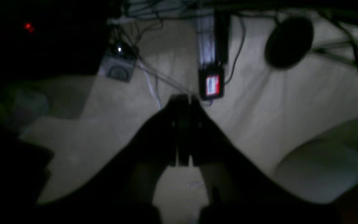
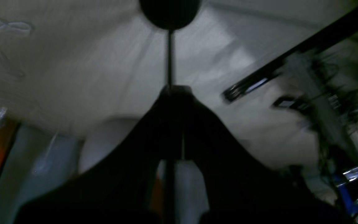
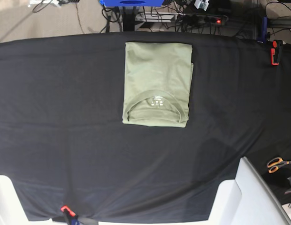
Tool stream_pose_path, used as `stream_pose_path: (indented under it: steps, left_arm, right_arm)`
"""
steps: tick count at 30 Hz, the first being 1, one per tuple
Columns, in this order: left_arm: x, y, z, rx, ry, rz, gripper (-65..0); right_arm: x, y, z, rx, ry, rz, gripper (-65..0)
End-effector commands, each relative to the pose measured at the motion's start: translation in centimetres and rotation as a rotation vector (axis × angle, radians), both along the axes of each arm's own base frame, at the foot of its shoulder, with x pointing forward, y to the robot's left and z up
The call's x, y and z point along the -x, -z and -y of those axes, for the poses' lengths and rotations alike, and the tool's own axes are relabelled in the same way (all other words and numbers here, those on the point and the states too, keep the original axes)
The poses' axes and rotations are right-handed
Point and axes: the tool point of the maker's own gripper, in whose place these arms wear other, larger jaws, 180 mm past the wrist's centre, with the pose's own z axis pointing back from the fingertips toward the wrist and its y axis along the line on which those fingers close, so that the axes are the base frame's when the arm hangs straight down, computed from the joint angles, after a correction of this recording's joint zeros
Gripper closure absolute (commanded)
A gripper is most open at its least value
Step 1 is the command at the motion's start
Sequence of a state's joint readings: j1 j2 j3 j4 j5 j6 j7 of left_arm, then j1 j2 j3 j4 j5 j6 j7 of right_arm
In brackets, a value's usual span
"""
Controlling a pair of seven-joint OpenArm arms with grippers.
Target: Fold the T-shirt properly
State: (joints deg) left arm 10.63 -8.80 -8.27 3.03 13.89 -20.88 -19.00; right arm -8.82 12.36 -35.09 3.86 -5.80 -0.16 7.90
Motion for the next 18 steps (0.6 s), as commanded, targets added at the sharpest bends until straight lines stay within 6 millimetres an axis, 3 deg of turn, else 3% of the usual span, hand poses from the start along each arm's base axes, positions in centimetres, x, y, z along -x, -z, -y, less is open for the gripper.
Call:
stream_pose_path:
  steps: [1,5,8,13,18]
  left_arm:
    - [-0.5,-0.1,0.2,0.011,-0.006,0.019,0.0]
    - [-4.1,0.1,0.2,0.009,0.006,0.078,0.0]
    - [-5.7,0.3,0.7,0.015,0.014,0.092,0.0]
    - [-5.6,0.3,1.1,0.024,0.092,0.083,0.0]
    - [-3.8,0.4,2.2,0.047,0.226,0.045,0.0]
  right_arm:
    - [-0.1,0.0,0.1,-0.013,0.003,0.018,0.0]
    - [-0.6,0.3,-1.6,-0.048,0.008,0.039,0.0]
    - [-0.8,0.5,-2.9,-0.07,0.01,0.044,0.0]
    - [-1.9,1.0,-5.7,-0.113,0.039,0.079,0.0]
    - [-2.8,1.2,-7.7,-0.112,0.348,0.143,0.0]
